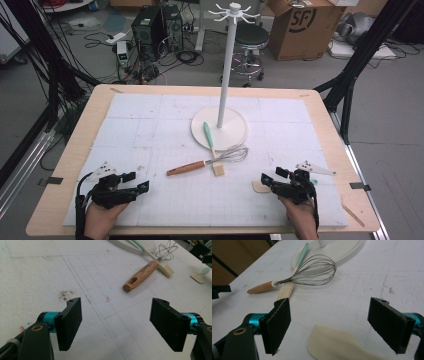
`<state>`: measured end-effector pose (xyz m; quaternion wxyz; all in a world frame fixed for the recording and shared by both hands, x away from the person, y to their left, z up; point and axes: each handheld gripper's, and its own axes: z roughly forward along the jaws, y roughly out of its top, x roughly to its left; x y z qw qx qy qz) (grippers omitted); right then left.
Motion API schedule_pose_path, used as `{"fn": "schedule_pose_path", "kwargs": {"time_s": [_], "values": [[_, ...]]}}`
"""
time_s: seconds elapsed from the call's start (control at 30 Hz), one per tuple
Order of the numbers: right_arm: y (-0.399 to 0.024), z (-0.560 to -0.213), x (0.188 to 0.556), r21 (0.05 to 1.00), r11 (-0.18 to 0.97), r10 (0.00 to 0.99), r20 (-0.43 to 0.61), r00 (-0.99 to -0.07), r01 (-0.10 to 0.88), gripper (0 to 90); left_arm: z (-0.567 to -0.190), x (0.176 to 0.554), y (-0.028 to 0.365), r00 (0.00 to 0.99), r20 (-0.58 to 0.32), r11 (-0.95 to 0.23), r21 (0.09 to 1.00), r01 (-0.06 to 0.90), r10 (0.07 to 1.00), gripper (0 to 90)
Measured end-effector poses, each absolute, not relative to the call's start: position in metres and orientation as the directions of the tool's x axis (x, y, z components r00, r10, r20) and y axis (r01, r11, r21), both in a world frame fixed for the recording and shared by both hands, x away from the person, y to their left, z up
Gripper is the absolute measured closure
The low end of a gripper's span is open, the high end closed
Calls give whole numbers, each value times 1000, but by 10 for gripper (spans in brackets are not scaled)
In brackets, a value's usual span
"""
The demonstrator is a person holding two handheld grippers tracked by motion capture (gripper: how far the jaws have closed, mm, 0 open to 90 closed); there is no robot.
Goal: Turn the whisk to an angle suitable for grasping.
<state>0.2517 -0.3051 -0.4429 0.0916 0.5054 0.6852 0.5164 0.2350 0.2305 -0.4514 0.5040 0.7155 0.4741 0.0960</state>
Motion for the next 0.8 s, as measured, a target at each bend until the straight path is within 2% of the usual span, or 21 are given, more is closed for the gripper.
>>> {"fn": "schedule_pose_path", "kwargs": {"time_s": [0.13,0.2,0.33,0.37,0.43,0.47,0.5,0.53,0.57,0.63,0.8], "values": [[-303,-442,251,802,-37,783,393,-481,596,178,-452,235,230,531,-340,-43,812,583,776,265],[-297,-441,250,804,-25,770,395,-502,595,232,-452,235,230,532,-341,-43,811,583,775,265],[-292,-439,251,802,-38,742,422,-520,596,238,-452,235,231,530,-343,-40,811,584,776,257],[-291,-438,250,799,-39,735,430,-525,600,356,-452,235,231,524,-345,-37,809,587,778,254],[-287,-436,251,800,-26,728,426,-537,600,498,-452,235,232,520,-347,-33,808,588,780,252],[-287,-436,251,800,-26,728,426,-537,600,498,-452,235,232,519,-348,-31,808,588,781,252],[-281,-433,252,795,-11,714,431,-552,606,625,-452,235,232,519,-349,-30,808,588,780,252],[-275,-431,253,797,1,706,426,-565,604,700,-452,235,232,519,-351,-28,808,589,780,251],[-275,-431,253,797,1,706,426,-565,604,700,-452,235,232,519,-351,-29,808,589,780,251],[-256,-427,257,793,46,660,432,-615,607,819,-452,234,232,519,-348,-31,808,588,780,243],[-215,-423,264,785,126,584,436,-685,607,877,-452,234,233,518,-348,-29,810,586,781,209]]}}
